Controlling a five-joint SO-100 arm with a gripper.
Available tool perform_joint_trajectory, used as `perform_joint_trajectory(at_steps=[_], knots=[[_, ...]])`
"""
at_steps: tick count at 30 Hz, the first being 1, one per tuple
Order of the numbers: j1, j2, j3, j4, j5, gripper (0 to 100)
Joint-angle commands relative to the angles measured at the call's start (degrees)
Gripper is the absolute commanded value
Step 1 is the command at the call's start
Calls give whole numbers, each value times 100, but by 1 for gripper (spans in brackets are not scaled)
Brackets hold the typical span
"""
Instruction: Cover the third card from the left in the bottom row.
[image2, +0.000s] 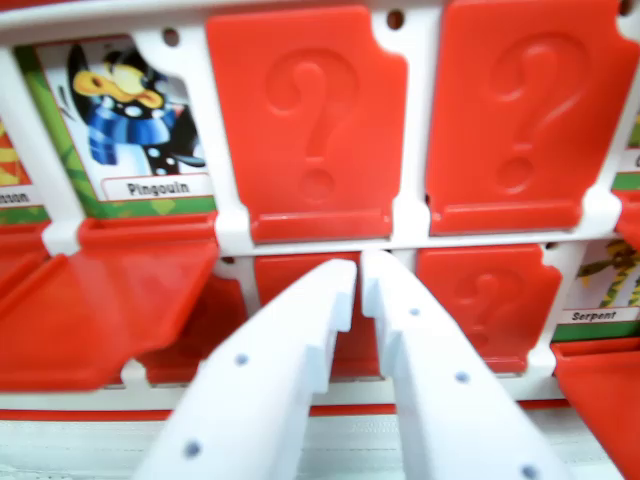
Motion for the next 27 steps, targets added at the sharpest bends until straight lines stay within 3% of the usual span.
perform_joint_trajectory(at_steps=[1, 8, 19, 25, 27], knots=[[26, 220, -694, 35, 26, 0], [62, 879, -501, 571, 53, 0], [158, 2979, -281, 2856, -167, 0], [396, 4289, -79, 3823, -650, 0], [466, 4579, -185, 4245, -642, 0]])
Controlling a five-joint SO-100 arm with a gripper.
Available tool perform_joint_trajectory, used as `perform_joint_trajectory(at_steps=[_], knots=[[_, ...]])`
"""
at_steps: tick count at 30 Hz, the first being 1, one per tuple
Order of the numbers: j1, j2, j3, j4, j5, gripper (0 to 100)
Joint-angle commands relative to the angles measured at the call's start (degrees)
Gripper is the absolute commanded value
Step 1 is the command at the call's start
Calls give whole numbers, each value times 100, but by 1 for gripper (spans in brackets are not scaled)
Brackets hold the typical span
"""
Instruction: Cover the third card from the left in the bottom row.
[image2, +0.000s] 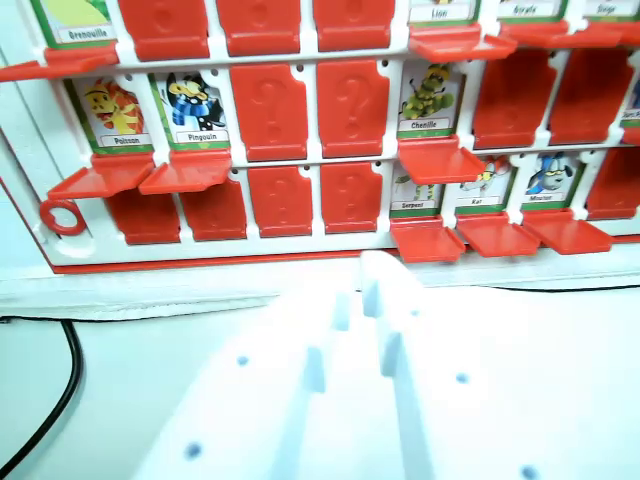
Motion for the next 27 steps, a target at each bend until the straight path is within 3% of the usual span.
perform_joint_trajectory(at_steps=[1, 10, 27], knots=[[158, 1063, -237, 650, -105, 0], [88, 1784, -1011, 1846, 132, 0], [97, 1828, -1345, 1635, 308, 0]])
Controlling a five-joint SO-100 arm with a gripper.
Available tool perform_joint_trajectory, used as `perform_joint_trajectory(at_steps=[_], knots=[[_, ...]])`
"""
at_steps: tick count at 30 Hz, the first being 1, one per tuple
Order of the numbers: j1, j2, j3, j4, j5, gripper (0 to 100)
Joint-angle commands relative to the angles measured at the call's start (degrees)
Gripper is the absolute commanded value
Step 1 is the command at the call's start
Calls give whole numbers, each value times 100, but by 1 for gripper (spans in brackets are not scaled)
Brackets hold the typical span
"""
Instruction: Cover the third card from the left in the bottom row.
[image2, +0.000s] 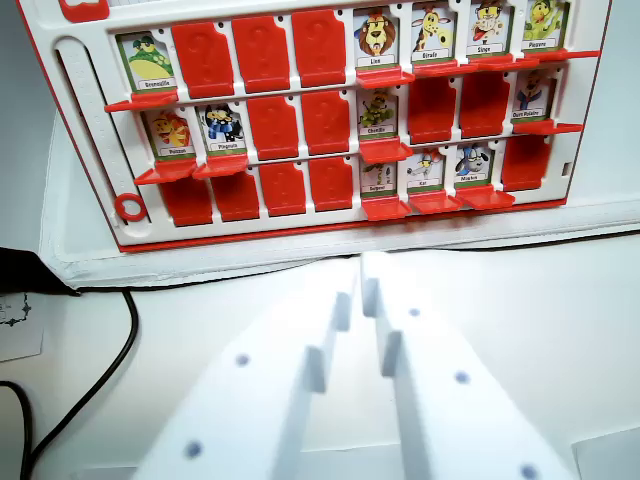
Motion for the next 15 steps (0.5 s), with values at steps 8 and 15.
perform_joint_trajectory(at_steps=[8, 15], knots=[[-26, 149, -703, -352, 88, 0], [-18, 97, -773, -352, 123, 0]])
